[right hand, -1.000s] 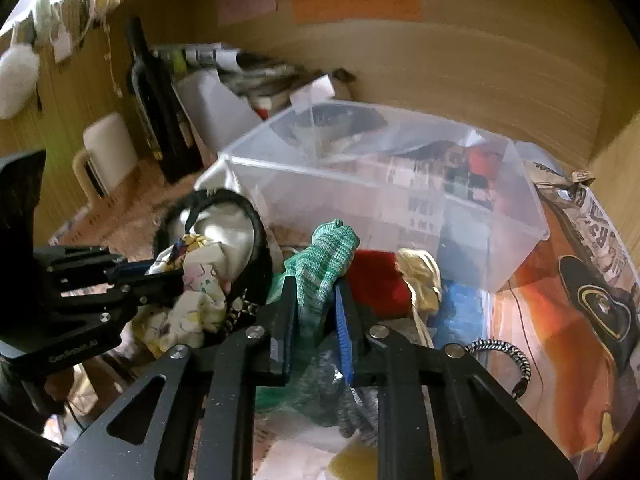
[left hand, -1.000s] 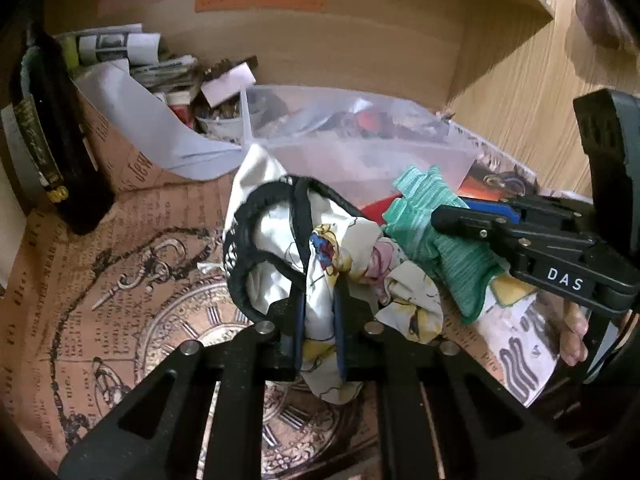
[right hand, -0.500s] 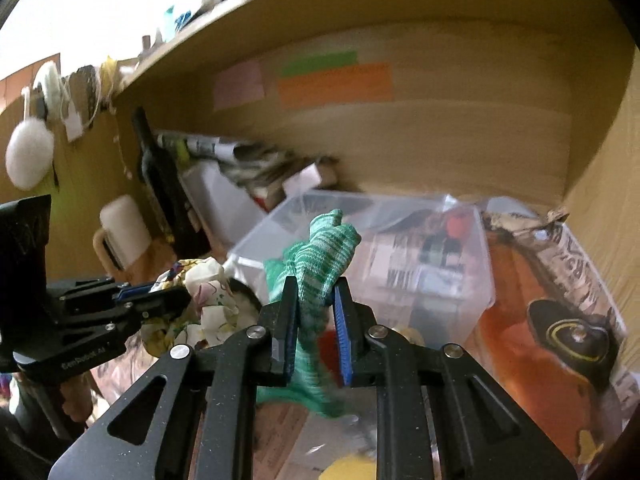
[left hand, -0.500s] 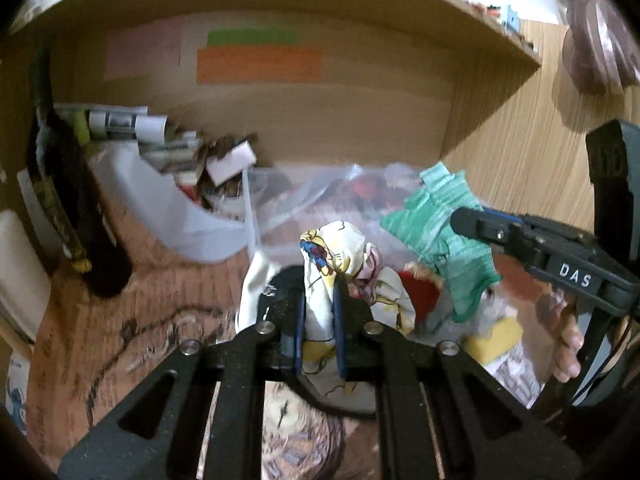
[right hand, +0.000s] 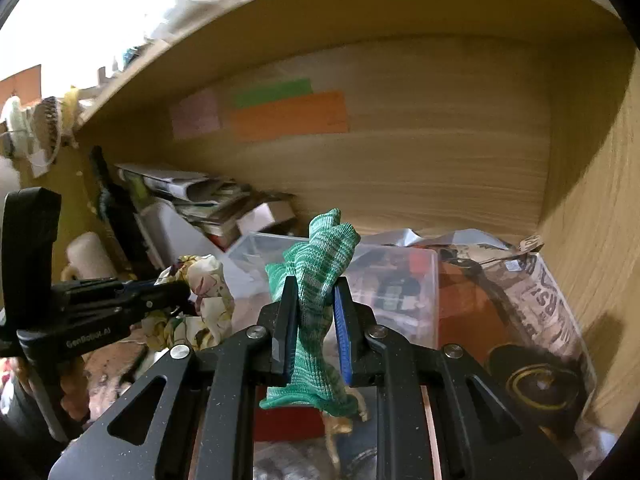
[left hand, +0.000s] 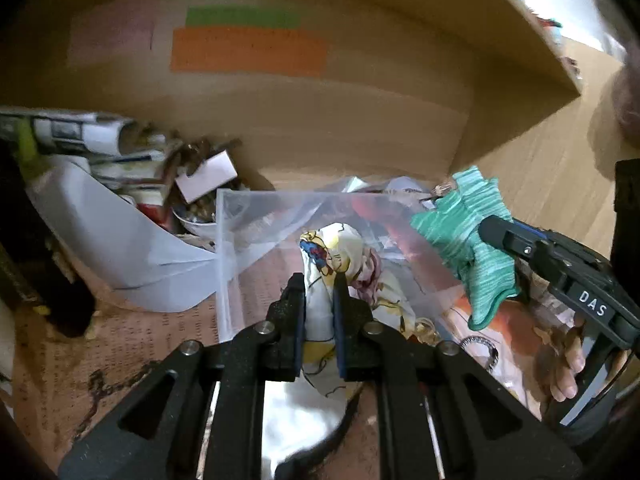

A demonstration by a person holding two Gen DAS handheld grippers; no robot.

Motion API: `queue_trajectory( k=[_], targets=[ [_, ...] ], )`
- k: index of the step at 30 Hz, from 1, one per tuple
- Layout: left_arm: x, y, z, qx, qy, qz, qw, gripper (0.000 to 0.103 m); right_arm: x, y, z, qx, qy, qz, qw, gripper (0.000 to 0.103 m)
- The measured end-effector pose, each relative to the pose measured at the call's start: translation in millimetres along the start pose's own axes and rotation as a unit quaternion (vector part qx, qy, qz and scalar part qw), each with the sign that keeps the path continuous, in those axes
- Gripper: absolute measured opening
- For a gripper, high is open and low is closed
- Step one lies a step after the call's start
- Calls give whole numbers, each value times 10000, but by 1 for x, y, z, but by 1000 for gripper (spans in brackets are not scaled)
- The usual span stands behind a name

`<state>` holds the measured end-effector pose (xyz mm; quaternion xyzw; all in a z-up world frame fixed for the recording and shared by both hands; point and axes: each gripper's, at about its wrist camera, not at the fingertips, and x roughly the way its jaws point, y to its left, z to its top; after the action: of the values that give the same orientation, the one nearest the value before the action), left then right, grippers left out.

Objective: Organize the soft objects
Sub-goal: 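Carry both cloths over the clear box and open both tools to drop them, then grasp the white cloth with the black strap with the left tool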

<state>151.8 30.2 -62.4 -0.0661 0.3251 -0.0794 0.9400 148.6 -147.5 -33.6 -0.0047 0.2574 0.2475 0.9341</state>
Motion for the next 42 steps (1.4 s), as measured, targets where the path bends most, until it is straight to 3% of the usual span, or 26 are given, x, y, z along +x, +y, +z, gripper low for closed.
queue_trajectory(
  k=[6,12,14,17,19,20,24,30,34,37,42],
  targets=[
    [37,12,16,-334,383,23,9987,12,33,-14,6,-103,410,-115,9990,15],
    [56,14,21,-356,619,223,9972,12,74,-22,3,-104,986,-119,9950,15],
    [58,16,20,-385,697,194,9966,16,84,-23,-1,-124,1174,-127,9929,15],
    [56,17,21,-352,696,167,9968,38,92,-23,-5,-134,1364,-133,9905,16],
    [51,15,22,-306,637,156,9974,65,96,-24,-7,-111,1492,-140,9886,20],
    [49,14,23,-278,587,173,9977,68,97,-25,-6,-89,1526,-127,9882,26],
    [40,5,24,-34,438,283,9986,75,83,-26,-2,-67,1318,-124,9912,53],
    [17,6,21,-37,286,143,9995,82,51,-18,4,-195,902,-84,9957,69],
    [-2,7,13,-26,222,113,9997,88,28,-11,3,-296,640,-98,9975,73],
    [-14,5,2,127,139,243,9995,92,9,-7,-4,-337,433,-158,9984,82],
    [-26,0,-24,433,204,361,9982,96,2,-5,-22,-296,536,-119,9981,82]
  ],
)
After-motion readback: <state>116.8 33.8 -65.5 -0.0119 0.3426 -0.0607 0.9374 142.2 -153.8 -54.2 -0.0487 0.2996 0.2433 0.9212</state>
